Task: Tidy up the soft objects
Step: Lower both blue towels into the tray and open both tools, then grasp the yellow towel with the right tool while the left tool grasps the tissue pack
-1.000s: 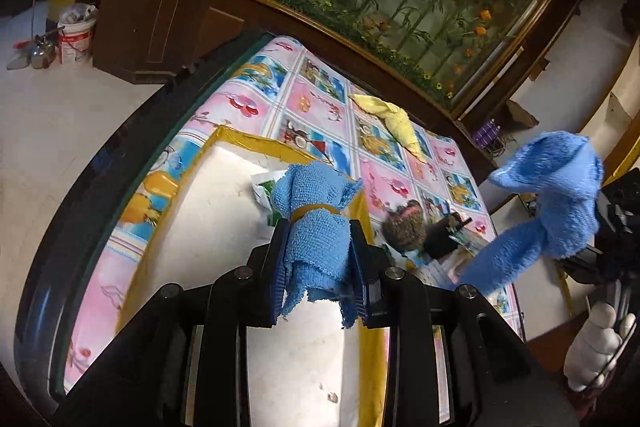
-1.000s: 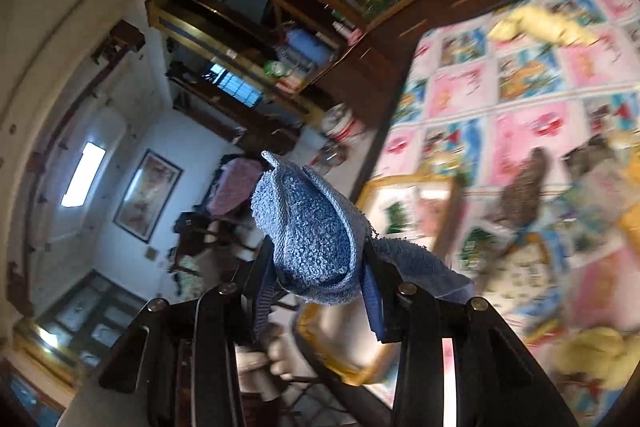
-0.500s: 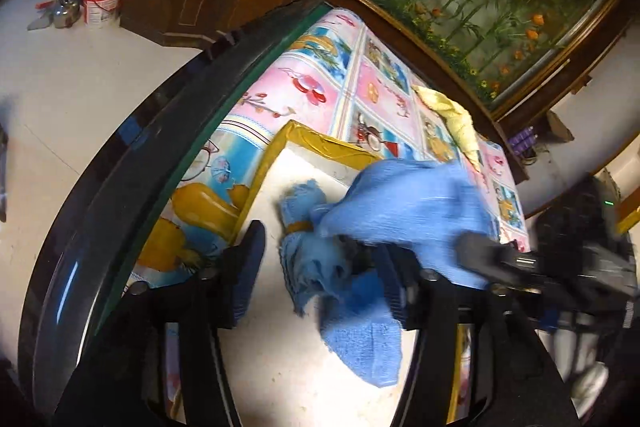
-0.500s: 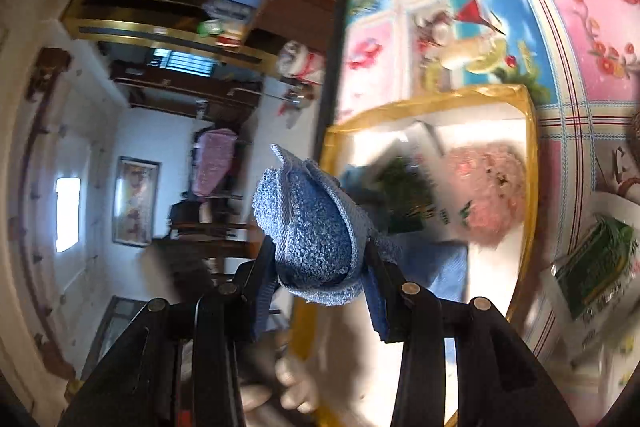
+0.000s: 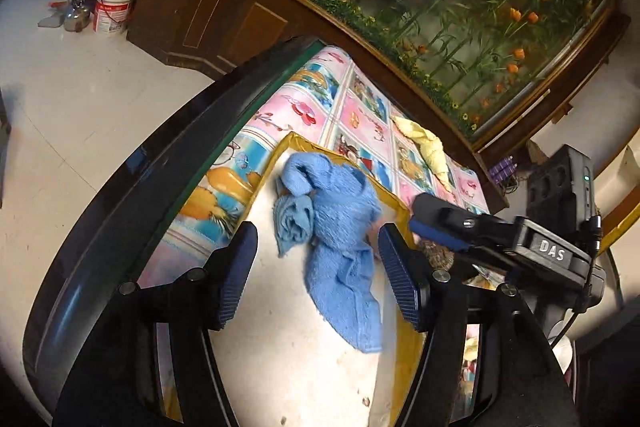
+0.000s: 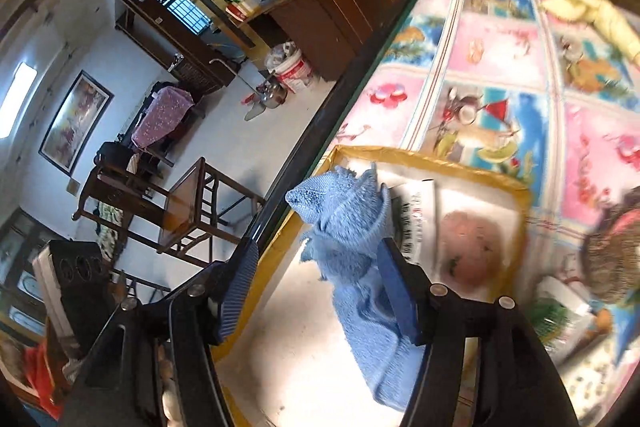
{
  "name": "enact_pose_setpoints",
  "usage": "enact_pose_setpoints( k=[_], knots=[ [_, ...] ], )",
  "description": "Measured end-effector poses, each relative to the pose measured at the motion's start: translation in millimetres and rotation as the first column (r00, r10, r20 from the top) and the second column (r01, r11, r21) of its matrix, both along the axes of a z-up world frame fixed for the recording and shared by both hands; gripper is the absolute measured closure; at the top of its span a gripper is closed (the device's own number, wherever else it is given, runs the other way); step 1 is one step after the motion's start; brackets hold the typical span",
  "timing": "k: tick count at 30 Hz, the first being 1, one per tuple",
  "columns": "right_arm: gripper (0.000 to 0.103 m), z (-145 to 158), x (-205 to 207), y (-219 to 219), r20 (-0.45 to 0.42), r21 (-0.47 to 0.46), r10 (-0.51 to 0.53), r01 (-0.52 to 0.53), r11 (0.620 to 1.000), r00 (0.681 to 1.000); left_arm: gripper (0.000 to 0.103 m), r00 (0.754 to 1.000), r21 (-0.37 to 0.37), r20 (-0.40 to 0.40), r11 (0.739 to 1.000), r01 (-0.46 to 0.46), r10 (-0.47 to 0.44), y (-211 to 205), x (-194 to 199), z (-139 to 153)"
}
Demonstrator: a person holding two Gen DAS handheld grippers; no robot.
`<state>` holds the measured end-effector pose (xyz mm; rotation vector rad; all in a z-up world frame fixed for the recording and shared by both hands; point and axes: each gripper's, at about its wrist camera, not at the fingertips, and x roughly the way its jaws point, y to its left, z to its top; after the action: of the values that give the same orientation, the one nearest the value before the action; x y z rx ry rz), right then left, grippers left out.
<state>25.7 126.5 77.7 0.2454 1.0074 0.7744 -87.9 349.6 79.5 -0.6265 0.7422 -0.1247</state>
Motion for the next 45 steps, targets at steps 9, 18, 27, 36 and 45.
enact_pose_setpoints(
  k=[9,18,27,36,45],
  knots=[
    [0.015,34,-84,-143,0.416,-0.059,-0.252,0.302,0.951,0.874,0.039,0.974,0.103,0.121,0.979,0.177,-0.189,-75,-30,29],
    [0.015,-46,-102,-308,0.098,-0.040,-0.519,0.525,0.850,0.849,0.039,0.897,0.252,-0.037,0.865,0.434,-0.439,-210,4,6],
    [0.015,-54,-126,-354,0.074,-0.008,-0.520,0.522,0.853,0.851,0.039,0.760,0.577,-0.263,0.535,0.617,-0.594,-312,55,-49],
    [0.015,-54,-129,-346,0.137,-0.171,-0.396,0.415,0.893,0.908,0.046,0.728,0.570,-0.318,0.491,0.659,-0.607,-328,49,-65],
    [0.015,-52,-105,-310,0.166,-0.283,-0.205,0.246,0.927,0.964,0.046,0.747,0.484,-0.252,0.589,0.647,-0.615,-306,22,-39]
  ],
)
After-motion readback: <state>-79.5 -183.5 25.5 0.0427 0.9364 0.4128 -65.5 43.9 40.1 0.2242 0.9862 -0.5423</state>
